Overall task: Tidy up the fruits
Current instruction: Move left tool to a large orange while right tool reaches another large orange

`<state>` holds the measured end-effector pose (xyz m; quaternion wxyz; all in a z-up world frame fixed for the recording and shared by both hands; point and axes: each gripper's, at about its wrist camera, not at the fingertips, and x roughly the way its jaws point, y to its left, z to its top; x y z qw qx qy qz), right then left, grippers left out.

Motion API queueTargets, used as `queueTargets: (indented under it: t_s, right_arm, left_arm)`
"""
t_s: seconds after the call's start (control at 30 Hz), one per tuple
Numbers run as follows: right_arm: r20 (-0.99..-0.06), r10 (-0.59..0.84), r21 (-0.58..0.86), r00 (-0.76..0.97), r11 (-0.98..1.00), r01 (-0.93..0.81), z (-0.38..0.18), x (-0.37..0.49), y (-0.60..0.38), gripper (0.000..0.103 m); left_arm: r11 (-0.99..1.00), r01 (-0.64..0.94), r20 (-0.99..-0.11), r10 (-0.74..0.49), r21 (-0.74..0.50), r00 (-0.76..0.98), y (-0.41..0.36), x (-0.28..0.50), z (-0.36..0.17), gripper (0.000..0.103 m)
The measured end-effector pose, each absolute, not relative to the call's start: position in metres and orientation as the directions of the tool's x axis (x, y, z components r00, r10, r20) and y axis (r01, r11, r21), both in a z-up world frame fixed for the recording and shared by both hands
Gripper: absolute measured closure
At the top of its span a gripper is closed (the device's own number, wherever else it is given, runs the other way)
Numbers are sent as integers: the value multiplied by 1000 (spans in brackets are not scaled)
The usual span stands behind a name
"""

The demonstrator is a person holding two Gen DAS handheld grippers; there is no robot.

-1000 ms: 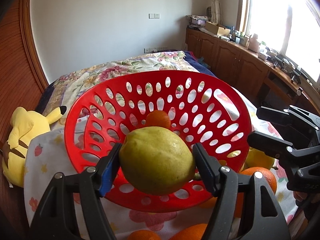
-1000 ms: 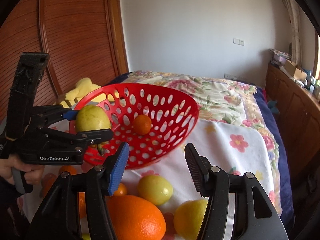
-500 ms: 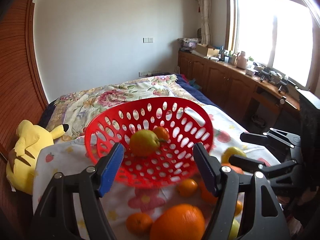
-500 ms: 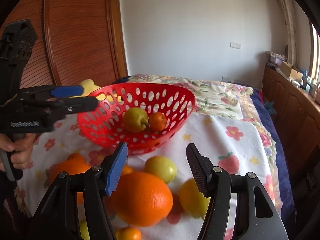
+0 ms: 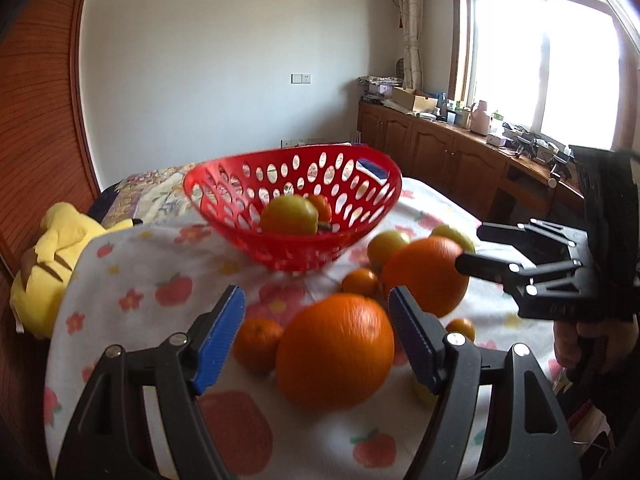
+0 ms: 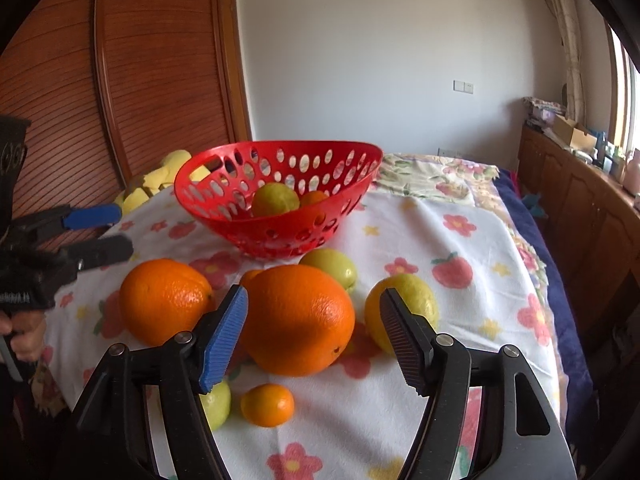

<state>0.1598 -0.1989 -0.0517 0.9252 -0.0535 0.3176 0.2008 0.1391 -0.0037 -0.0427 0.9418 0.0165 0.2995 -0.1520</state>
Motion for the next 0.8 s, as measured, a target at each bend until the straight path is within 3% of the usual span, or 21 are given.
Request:
queueTargets:
  t_s: [0.23, 0.8]
  right_arm:
    - [-612, 356, 46, 706, 908, -417, -63, 164, -189, 21]
    - [-685, 299, -3, 664, 910, -414, -91, 180, -172, 14]
  left_arm:
    - [957, 275, -570, -276, -90, 774, 0, 128, -64, 27]
    - [949, 284, -554, -312, -138, 772, -2, 124, -81, 23]
